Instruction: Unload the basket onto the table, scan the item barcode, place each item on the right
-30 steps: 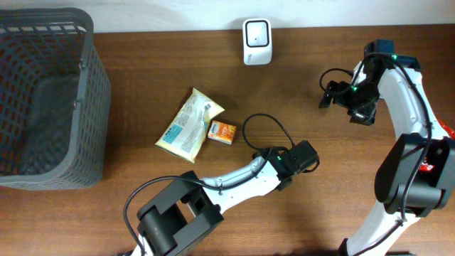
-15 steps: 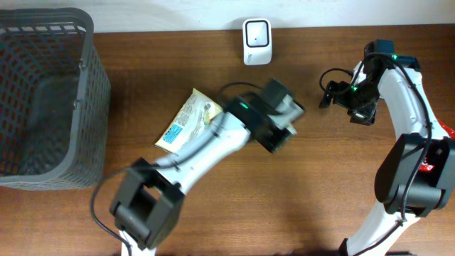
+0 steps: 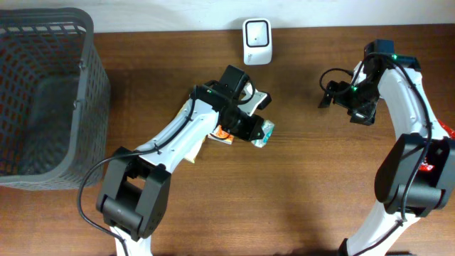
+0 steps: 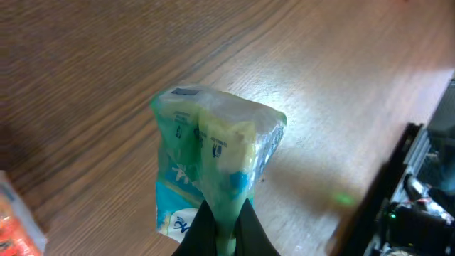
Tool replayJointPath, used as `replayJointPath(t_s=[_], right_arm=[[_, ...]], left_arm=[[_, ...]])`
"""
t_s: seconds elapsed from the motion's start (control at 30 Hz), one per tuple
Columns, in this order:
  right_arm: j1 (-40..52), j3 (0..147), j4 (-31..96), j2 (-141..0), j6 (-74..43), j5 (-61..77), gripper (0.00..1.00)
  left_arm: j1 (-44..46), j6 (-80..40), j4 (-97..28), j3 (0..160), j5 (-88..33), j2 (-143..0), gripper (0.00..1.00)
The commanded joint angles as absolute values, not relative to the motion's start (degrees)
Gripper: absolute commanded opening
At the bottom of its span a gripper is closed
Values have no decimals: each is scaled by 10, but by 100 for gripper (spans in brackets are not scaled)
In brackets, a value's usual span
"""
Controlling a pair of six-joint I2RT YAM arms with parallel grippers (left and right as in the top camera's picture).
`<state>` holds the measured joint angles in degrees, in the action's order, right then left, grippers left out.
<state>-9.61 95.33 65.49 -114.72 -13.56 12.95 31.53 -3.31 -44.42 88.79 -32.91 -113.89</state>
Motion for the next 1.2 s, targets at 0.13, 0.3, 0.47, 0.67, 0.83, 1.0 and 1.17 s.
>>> replayJointPath(t_s=[0.13,0.3,0.47,0.67,0.83,1.0,1.17], right_arm=[[-94,954,655,-1148,-140,132,98],[-94,954,655,-1148,-140,132,98],[-94,954,655,-1148,-140,132,98],[-94,954,655,-1148,-140,132,98],[-94,954,655,-1148,-140,132,98],[-94,954,655,-1148,-140,132,98],[-94,954,655,-1148,-140,132,98]], left_arm=[[322,-56,-509,900,-23,-1128,0],[384,-56,-530,921,177,-1128,0],[464,-59,-524,920,225,-1140,9],[538,-60,-529,920,222,-1200,30],[562,-60,-538,932,225,-1205,42],[516,-73,-615,1053,209,-1205,39],[397,-70,-698,1142,-6,-1207,53]])
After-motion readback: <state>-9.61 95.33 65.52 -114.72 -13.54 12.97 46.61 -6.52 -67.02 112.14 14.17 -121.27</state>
